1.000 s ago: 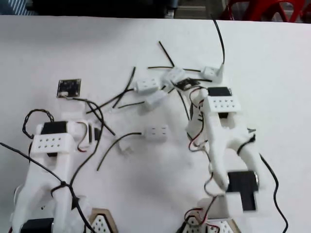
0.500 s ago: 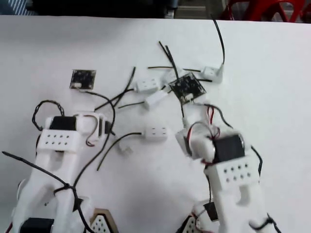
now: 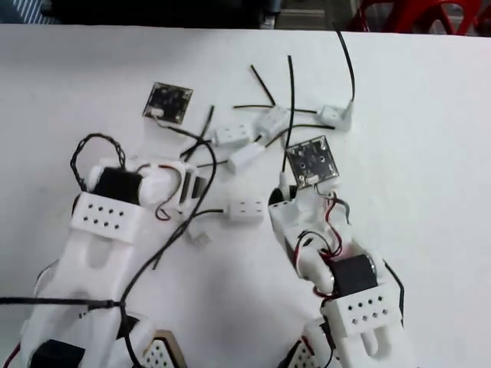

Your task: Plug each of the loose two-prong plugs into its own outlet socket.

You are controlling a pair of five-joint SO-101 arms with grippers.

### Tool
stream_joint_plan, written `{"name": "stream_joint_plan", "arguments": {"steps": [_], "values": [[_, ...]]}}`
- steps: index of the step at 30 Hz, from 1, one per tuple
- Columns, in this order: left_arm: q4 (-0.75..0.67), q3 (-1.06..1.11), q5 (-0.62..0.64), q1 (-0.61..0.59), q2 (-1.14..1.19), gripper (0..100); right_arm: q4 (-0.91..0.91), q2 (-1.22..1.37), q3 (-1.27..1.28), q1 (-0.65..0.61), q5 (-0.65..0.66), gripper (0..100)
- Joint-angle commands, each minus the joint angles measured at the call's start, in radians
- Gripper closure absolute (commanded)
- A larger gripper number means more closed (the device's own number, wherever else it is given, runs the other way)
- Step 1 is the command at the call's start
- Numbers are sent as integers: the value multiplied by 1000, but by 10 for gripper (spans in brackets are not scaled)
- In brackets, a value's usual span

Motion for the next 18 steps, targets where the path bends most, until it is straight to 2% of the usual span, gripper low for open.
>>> {"name": "stream_joint_plan", "arguments": {"steps": [1, 4, 8, 12, 18], "values": [[94, -124, -2, 16, -48, 783, -51, -22, 12, -8, -37, 982], [117, -146, -3, 16, -90, 826, -76, -22, 46, -8, -41, 981], [110, -104, -9, 36, -257, 900, -143, -22, 109, -8, -41, 981], [87, -15, -9, 71, -426, 869, -171, -22, 140, -8, -41, 981], [-92, 245, -9, 67, -550, 832, -165, -22, 140, -39, -43, 981]]}}
